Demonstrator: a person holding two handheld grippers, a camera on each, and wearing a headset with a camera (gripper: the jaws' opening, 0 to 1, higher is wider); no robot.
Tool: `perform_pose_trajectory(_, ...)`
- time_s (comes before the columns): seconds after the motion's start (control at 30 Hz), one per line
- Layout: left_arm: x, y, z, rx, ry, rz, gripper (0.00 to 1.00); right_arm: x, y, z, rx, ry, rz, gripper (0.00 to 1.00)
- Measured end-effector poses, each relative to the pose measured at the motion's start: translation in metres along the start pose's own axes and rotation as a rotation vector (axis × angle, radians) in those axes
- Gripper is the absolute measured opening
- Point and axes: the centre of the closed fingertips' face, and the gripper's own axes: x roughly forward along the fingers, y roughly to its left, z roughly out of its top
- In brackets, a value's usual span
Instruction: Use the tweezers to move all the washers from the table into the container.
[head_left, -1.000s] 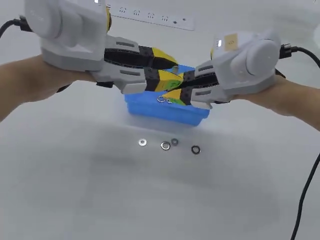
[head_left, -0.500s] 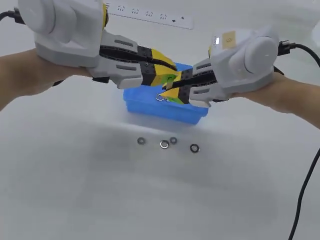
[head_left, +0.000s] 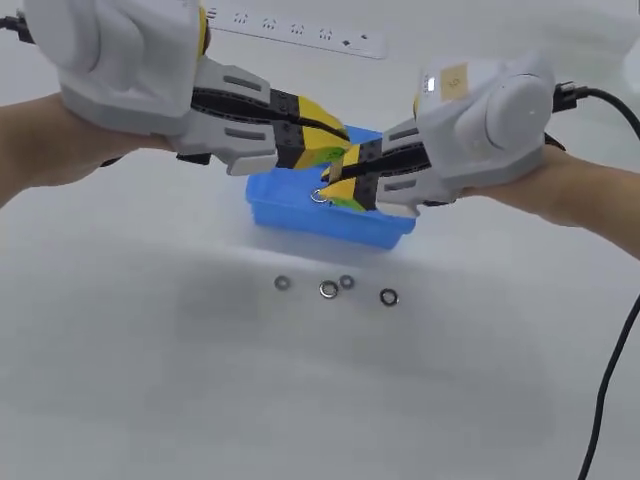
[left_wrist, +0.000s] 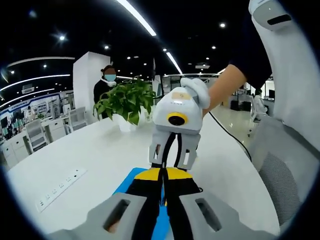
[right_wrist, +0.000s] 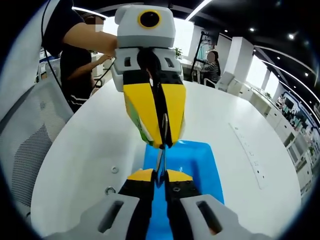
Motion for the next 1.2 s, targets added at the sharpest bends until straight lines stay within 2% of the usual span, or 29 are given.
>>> perform_pose_trajectory(0.17, 0.001, 0.002, 0.001, 0.021, -0.002, 0.006, 0.05, -0.001, -0.002, 0.001, -0.004, 0.002, -0.013, 0.1)
perform_pose_trajectory(0.47, 0.001, 0.005, 0.008, 0.04, -0.018, 0.027, 0.04, -0.007, -0.006, 0.009, 0.036, -0.027, -0.06, 0.12)
perform_pose_trajectory(0.67, 0.002, 0.007, 0.007, 0.057, -0.009, 0.047, 0.04, -0.011, -0.009, 0.014, 0.009, -0.039, -0.099, 0.13)
perform_pose_trajectory(0.8, 0.001, 0.009, 0.011, 0.062, -0.016, 0.056, 0.04, -0.012, -0.007, 0.018, 0.023, -0.046, -0.104, 0.18)
perform_pose_trajectory(0.93, -0.002, 0.008, 0.017, 0.064, -0.025, 0.065, 0.04, -0.018, -0.009, 0.018, 0.039, -0.057, -0.136, 0.19)
perform_pose_trajectory(1.03, -0.005, 0.009, 0.021, 0.065, -0.031, 0.074, 0.04, -0.023, -0.01, 0.012, 0.045, -0.046, -0.161, 0.22)
perform_pose_trajectory(1.1, -0.008, 0.002, 0.025, 0.066, -0.03, 0.076, 0.04, -0.029, -0.016, 0.01, 0.054, -0.054, -0.224, 0.23)
perform_pose_trajectory(1.17, -0.01, -0.005, 0.029, 0.069, -0.027, 0.078, 0.04, -0.035, -0.016, 0.01, 0.107, -0.081, -0.242, 0.23)
perform_pose_trajectory(1.2, -0.01, -0.004, 0.028, 0.07, -0.026, 0.078, 0.04, -0.039, -0.016, 0.008, 0.116, -0.077, -0.249, 0.23)
